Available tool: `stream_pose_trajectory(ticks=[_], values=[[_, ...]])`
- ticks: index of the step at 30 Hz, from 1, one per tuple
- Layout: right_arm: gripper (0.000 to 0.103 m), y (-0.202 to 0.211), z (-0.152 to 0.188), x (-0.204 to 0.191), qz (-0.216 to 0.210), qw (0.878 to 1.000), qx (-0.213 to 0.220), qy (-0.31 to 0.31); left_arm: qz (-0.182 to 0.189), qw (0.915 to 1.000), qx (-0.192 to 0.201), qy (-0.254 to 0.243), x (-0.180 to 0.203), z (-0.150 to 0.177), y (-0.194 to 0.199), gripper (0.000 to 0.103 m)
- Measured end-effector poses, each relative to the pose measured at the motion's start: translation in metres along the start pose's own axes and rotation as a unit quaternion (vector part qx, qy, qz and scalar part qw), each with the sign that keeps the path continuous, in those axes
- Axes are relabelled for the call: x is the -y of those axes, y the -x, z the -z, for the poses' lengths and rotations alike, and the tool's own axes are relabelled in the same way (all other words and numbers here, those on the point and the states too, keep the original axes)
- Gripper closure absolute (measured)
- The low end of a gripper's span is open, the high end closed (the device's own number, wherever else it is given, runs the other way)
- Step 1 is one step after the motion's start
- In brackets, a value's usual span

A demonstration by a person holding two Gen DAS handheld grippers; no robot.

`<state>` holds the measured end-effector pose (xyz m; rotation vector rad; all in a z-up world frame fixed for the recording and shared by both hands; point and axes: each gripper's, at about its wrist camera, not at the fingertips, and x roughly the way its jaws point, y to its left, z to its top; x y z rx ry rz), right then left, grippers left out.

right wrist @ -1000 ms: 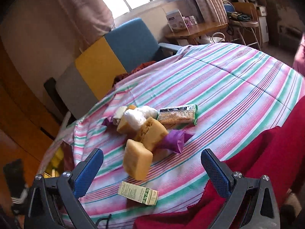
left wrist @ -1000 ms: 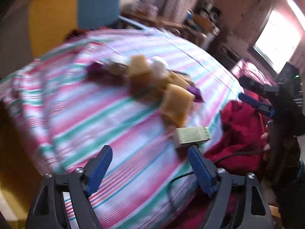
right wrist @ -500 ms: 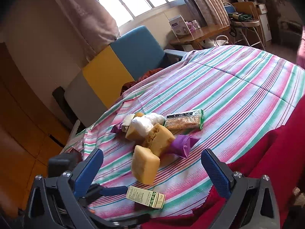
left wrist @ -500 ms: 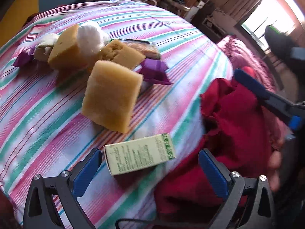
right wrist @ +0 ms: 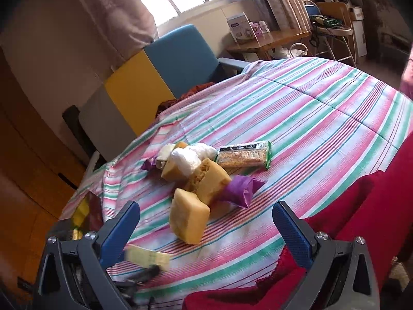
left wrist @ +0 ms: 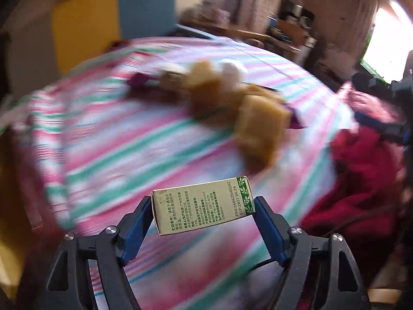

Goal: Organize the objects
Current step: 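Grasp the small green-white medicine box with the left gripper, then place the green-white box in the tray with the left gripper while the right gripper grasps a yellow sponge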

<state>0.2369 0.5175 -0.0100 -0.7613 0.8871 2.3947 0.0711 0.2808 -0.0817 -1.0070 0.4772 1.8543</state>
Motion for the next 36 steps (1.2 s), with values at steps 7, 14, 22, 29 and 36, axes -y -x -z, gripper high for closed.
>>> stream_pose_trajectory(ticks=[7, 14, 22, 29, 36], values=[[0.0, -0.016, 0.001, -0.01, 0.062, 0.996, -0.052, 0.024, -0.05, 0.9979, 0.013, 0.038, -0.038, 0.032, -0.008, 0.028], [0.0, -0.041, 0.001, -0.022, 0.059, 0.992, -0.113, 0.017, -0.048, 0.9976, 0.022, 0.046, -0.04, 0.03, -0.015, 0.028], [0.0, -0.108, 0.012, -0.034, 0.048, 0.979, -0.194, -0.043, -0.037, 0.9975, 0.009, 0.06, -0.04, 0.026, -0.017, 0.027], [0.0, -0.139, 0.023, -0.034, 0.083, 0.983, -0.16, -0.04, -0.031, 0.9973, 0.012, 0.065, -0.042, 0.028, -0.018, 0.026], [0.0, -0.135, 0.028, -0.031, 0.084, 0.985, -0.15, -0.027, -0.021, 0.9967, 0.023, 0.074, -0.045, 0.029, -0.018, 0.025]])
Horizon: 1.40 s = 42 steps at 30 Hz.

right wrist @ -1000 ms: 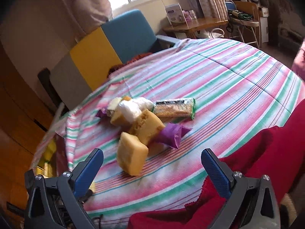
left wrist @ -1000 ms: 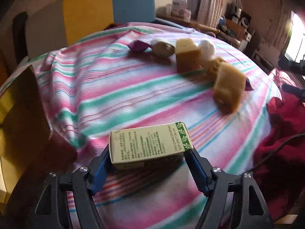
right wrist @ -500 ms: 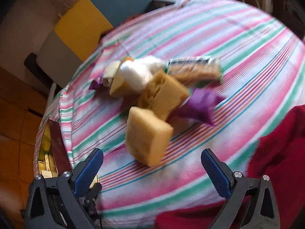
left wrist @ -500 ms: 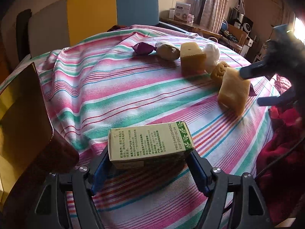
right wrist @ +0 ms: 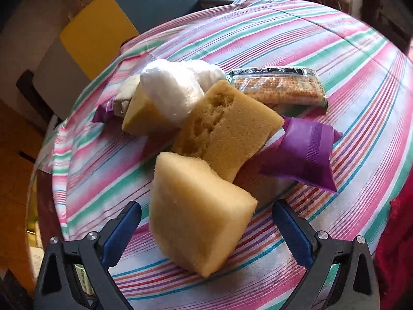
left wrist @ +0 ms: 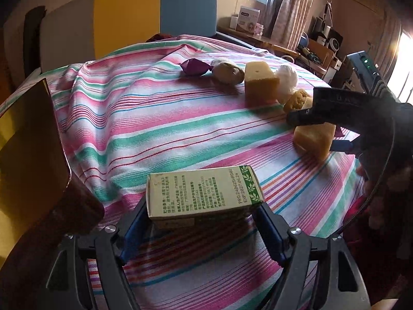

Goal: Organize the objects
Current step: 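Place the green-white box in the tray with the left gripper while the right gripper grasps a yellow sponge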

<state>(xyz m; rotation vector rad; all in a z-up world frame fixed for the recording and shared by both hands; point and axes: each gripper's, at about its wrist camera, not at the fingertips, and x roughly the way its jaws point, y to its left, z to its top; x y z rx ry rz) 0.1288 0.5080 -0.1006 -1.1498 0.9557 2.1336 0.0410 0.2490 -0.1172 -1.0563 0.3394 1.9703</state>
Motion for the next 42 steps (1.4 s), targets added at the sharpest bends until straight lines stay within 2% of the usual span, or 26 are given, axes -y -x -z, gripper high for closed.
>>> stream_pose_trajectory(ticks=[6, 17, 20, 22, 24, 30, 37, 39, 42], values=[[0.0, -0.001, 0.0, -0.002, 0.016, 1.0, -0.013, 0.013, 0.01, 0.9999, 0.002, 0.011, -0.003, 0.0, 0.002, 0.025], [0.001, 0.008, 0.0, 0.004, 0.008, 1.0, -0.001, -0.006, 0.012, 0.9998, 0.002, 0.015, -0.004, 0.0, 0.002, 0.025], [0.019, 0.013, 0.002, 0.006, 0.03, 0.999, 0.009, -0.007, 0.01, 0.9998, 0.002, 0.015, -0.004, 0.0, 0.001, 0.025], [0.047, 0.014, 0.003, 0.002, 0.028, 1.0, 0.013, -0.004, 0.009, 0.9999, 0.001, 0.014, -0.004, 0.0, 0.001, 0.025], [0.051, 0.017, 0.006, 0.001, 0.015, 1.0, 0.01, -0.007, 0.009, 0.9998, 0.001, 0.015, -0.005, -0.001, 0.001, 0.025], [0.051, 0.024, 0.027, -0.001, -0.018, 0.999, 0.021, 0.023, 0.001, 1.0, 0.002, 0.009, -0.003, 0.0, 0.002, 0.027], [0.051, 0.021, 0.03, -0.004, -0.014, 0.998, 0.031, 0.051, -0.014, 0.9998, 0.005, -0.01, 0.001, -0.001, 0.005, 0.028], [0.051, 0.019, 0.03, -0.005, -0.012, 0.998, 0.032, 0.056, -0.012, 0.9996, 0.018, -0.016, 0.004, -0.004, 0.014, 0.028], [0.051, 0.016, 0.027, -0.007, -0.013, 0.998, 0.032, 0.059, -0.005, 0.9979, 0.059, -0.028, 0.008, -0.014, 0.045, 0.028]])
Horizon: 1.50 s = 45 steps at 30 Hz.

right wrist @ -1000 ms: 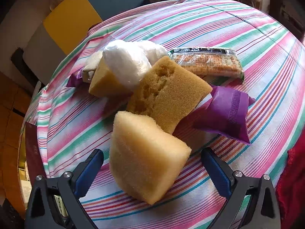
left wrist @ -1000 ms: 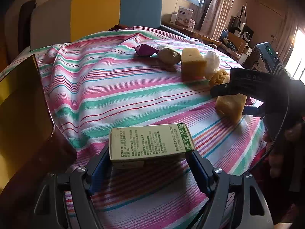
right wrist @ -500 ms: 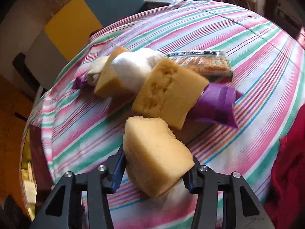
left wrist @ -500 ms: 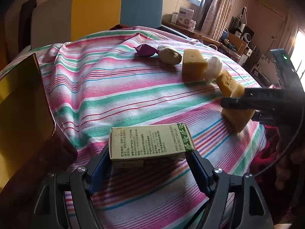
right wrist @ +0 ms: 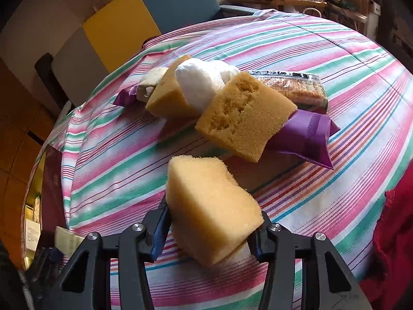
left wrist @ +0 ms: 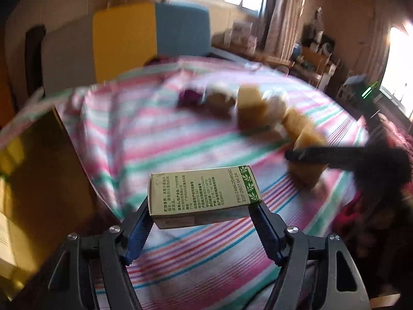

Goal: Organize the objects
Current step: 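Place the green-white box in the tray with the left gripper while the right gripper grasps a yellow sponge, then carry the yellow sponge into the gold tray and open the right gripper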

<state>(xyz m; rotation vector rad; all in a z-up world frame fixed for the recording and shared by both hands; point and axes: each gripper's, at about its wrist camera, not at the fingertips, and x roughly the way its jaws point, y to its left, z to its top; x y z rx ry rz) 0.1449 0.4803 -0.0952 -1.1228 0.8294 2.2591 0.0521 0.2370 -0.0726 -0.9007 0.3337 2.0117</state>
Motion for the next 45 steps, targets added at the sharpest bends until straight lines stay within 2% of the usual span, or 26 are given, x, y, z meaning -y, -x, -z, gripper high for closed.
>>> stream_pose_trajectory(ticks=[2, 6, 10, 13, 15, 17, 19, 22, 24, 28, 32, 37, 39, 42, 44, 45], values=[[0.051, -0.001, 0.0, -0.001, 0.001, 1.0, 0.001, 0.004, 0.002, 0.9997, 0.021, 0.014, -0.009, -0.009, 0.024, 0.028], [0.051, -0.002, 0.001, -0.003, 0.005, 1.0, 0.002, 0.013, -0.023, 0.9969, 0.045, 0.061, -0.046, -0.011, 0.066, 0.028], [0.05, -0.003, 0.001, -0.005, 0.009, 1.0, 0.002, 0.02, -0.053, 0.9907, 0.028, 0.122, -0.107, 0.003, 0.091, 0.028], [0.049, -0.004, 0.002, -0.007, 0.012, 1.0, 0.002, 0.025, -0.066, 0.9792, 0.021, 0.19, -0.158, 0.017, 0.104, 0.028], [0.049, -0.004, 0.003, -0.008, 0.013, 1.0, 0.003, 0.028, -0.066, 0.9744, -0.002, 0.215, -0.178, 0.027, 0.1, 0.028], [0.048, -0.005, 0.002, -0.009, 0.014, 0.999, 0.002, 0.031, -0.075, 0.9659, -0.031, 0.246, -0.199, 0.038, 0.093, 0.028], [0.048, -0.006, 0.002, -0.01, 0.015, 0.999, 0.002, 0.032, -0.078, 0.9626, -0.058, 0.253, -0.211, 0.047, 0.086, 0.028], [0.048, -0.007, 0.002, -0.01, 0.015, 0.999, 0.002, 0.032, -0.117, 0.9564, -0.082, 0.255, -0.219, 0.058, 0.084, 0.028], [0.048, -0.006, 0.002, -0.01, 0.016, 0.999, 0.002, 0.034, -0.11, 0.9563, -0.084, 0.258, -0.224, 0.064, 0.084, 0.028], [0.046, -0.007, 0.003, -0.012, 0.019, 0.999, 0.001, 0.039, -0.13, 0.9571, -0.092, 0.242, -0.217, 0.067, 0.082, 0.026], [0.043, -0.008, 0.004, -0.014, 0.02, 0.999, 0.0, 0.044, -0.126, 0.9566, -0.08, 0.25, -0.214, 0.07, 0.085, 0.017], [0.042, -0.008, 0.003, -0.015, 0.02, 0.999, 0.0, 0.044, -0.148, 0.957, -0.067, 0.241, -0.205, 0.068, 0.099, 0.017], [0.042, -0.009, 0.003, -0.015, 0.02, 0.999, -0.001, 0.044, -0.167, 0.9561, -0.056, 0.235, -0.202, 0.066, 0.107, 0.017], [0.042, -0.009, 0.003, -0.015, 0.022, 0.999, 0.0, 0.045, -0.213, 0.9484, -0.038, 0.231, -0.197, 0.063, 0.12, 0.017], [0.044, -0.008, 0.004, -0.016, 0.026, 0.999, 0.002, 0.047, -0.236, 0.9425, -0.024, 0.235, -0.196, 0.063, 0.129, 0.017], [0.05, -0.007, 0.003, -0.016, 0.025, 0.999, 0.004, 0.046, -0.242, 0.9411, -0.018, 0.236, -0.195, 0.062, 0.133, 0.017]])
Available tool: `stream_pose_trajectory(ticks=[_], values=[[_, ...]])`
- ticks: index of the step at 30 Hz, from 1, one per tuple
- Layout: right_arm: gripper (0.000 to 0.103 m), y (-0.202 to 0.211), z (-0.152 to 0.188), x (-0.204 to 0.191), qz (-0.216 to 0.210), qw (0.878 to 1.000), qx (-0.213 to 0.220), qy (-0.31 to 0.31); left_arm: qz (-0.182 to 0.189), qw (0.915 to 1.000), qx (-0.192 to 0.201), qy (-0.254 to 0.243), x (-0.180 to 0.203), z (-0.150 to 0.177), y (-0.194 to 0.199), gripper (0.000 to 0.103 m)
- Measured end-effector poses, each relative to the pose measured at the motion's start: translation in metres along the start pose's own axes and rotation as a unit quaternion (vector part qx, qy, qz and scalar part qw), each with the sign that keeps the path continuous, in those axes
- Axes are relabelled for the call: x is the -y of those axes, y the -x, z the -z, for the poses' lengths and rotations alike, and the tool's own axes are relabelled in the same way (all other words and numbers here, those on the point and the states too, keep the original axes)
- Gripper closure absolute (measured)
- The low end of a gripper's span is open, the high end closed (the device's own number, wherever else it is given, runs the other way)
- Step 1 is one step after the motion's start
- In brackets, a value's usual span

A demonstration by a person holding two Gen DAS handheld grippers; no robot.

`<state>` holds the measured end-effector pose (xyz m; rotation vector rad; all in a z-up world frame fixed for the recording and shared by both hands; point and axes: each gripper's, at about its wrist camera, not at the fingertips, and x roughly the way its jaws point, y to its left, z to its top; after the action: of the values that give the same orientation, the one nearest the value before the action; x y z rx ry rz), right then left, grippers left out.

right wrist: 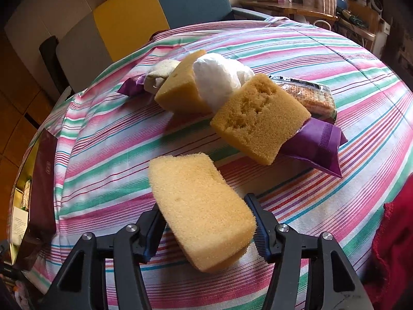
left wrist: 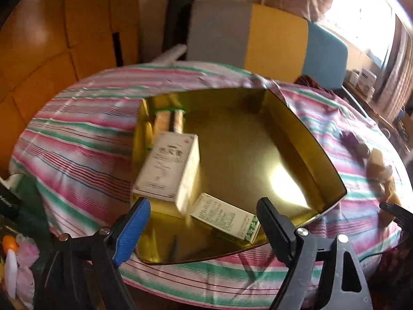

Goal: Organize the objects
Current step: 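Carry the yellow sponge into the gold tray and open the right gripper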

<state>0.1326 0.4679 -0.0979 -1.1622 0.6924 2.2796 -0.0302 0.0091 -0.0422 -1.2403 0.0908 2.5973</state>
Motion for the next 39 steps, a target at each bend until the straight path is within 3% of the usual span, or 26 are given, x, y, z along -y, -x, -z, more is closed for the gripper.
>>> stream_pose_trajectory(ticks=[1, 7, 13, 19, 23, 27, 33, 36, 38, 39], values=[[0.054, 0.001, -0.001, 0.0, -0.005, 1.0, 0.0, -0.003, -0.005, 1.0, 0.007, 0.001, -0.001, -0.001, 0.003, 0.017], [0.056, 0.012, -0.007, -0.014, -0.029, 1.0, 0.001, 0.003, -0.012, 0.9997, 0.022, 0.0, -0.005, -0.001, 0.011, 0.017], [0.056, 0.035, -0.019, -0.082, -0.092, 0.993, 0.014, 0.075, -0.011, 0.9996, 0.024, 0.011, -0.015, 0.006, 0.016, 0.017], [0.056, 0.056, -0.018, -0.189, -0.178, 0.966, 0.018, 0.188, -0.019, 0.9991, 0.031, 0.023, -0.03, 0.009, 0.019, 0.017], [0.054, 0.049, -0.008, -0.264, -0.223, 0.94, -0.014, 0.257, -0.021, 0.9985, 0.034, 0.037, -0.042, 0.01, 0.023, 0.017], [0.053, 0.02, 0.012, -0.331, -0.23, 0.921, -0.058, 0.308, -0.025, 0.9973, 0.037, 0.059, -0.059, 0.013, 0.026, 0.017], [0.053, -0.04, 0.049, -0.384, -0.2, 0.906, -0.131, 0.348, -0.041, 0.9935, 0.041, 0.098, -0.087, 0.016, 0.027, 0.017], [0.052, -0.049, 0.066, -0.399, -0.209, 0.898, -0.152, 0.356, -0.046, 0.9918, 0.048, 0.109, -0.093, 0.016, 0.029, 0.017], [0.045, -0.048, 0.075, -0.408, -0.22, 0.89, -0.157, 0.367, -0.047, 0.9916, 0.047, 0.111, -0.094, 0.017, 0.027, 0.017], [0.034, -0.048, 0.078, -0.411, -0.225, 0.886, -0.161, 0.371, -0.046, 0.9916, 0.046, 0.112, -0.095, 0.018, 0.027, 0.017]])
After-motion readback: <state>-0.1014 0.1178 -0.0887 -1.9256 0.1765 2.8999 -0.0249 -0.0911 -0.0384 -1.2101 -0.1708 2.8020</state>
